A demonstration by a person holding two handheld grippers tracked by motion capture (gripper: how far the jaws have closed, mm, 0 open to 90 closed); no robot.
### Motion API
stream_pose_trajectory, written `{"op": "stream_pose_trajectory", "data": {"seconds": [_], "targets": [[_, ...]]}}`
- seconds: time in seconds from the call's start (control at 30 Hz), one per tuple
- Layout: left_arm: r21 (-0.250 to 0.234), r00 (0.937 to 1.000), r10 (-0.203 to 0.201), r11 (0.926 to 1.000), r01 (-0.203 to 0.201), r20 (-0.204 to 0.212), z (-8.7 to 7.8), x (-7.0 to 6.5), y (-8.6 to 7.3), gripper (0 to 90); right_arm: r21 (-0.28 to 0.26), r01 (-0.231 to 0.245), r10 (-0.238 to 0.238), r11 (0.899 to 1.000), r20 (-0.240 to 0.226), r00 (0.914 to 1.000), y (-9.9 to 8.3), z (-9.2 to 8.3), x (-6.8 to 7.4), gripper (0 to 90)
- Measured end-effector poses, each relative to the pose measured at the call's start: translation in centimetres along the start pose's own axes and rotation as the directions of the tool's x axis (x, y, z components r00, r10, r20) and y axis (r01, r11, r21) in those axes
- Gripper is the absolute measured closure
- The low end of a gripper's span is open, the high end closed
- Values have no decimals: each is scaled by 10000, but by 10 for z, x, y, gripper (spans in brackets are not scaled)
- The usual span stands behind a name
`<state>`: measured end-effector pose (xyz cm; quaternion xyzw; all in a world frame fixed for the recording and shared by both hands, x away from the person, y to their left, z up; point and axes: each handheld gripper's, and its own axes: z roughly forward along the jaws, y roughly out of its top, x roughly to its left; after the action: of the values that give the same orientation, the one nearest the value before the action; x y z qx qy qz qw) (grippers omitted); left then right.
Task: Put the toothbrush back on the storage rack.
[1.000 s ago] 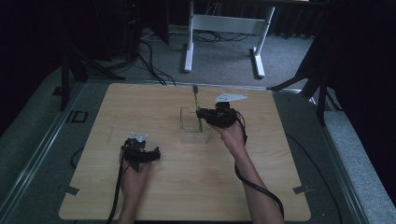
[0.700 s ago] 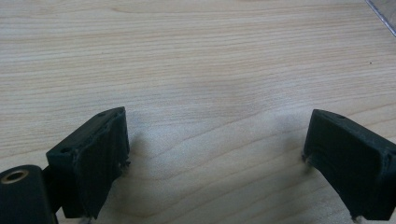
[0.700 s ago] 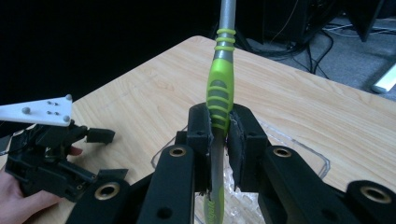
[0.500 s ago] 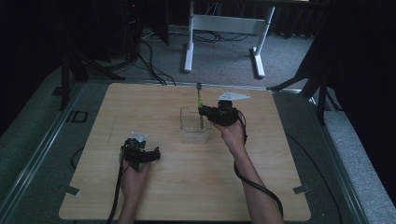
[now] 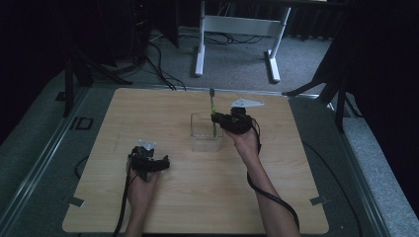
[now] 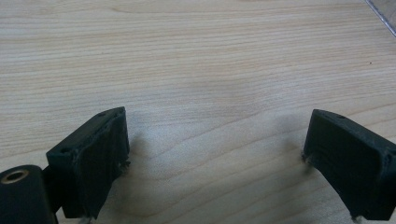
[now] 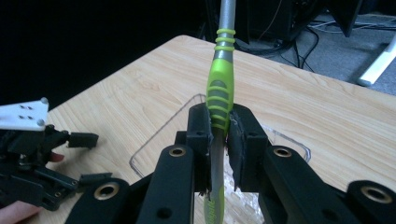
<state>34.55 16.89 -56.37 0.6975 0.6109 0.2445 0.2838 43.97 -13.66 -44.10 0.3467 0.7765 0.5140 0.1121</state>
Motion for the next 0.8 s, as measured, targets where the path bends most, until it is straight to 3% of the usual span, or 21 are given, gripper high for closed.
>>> {"op": "stream_pose_trajectory", "data": {"seconds": [0.8], "targets": [[-14,10000,-40,10000,40,4,0,0,0,72,881,422,-430,9952,73,9990,-17,9,2,788]]}}
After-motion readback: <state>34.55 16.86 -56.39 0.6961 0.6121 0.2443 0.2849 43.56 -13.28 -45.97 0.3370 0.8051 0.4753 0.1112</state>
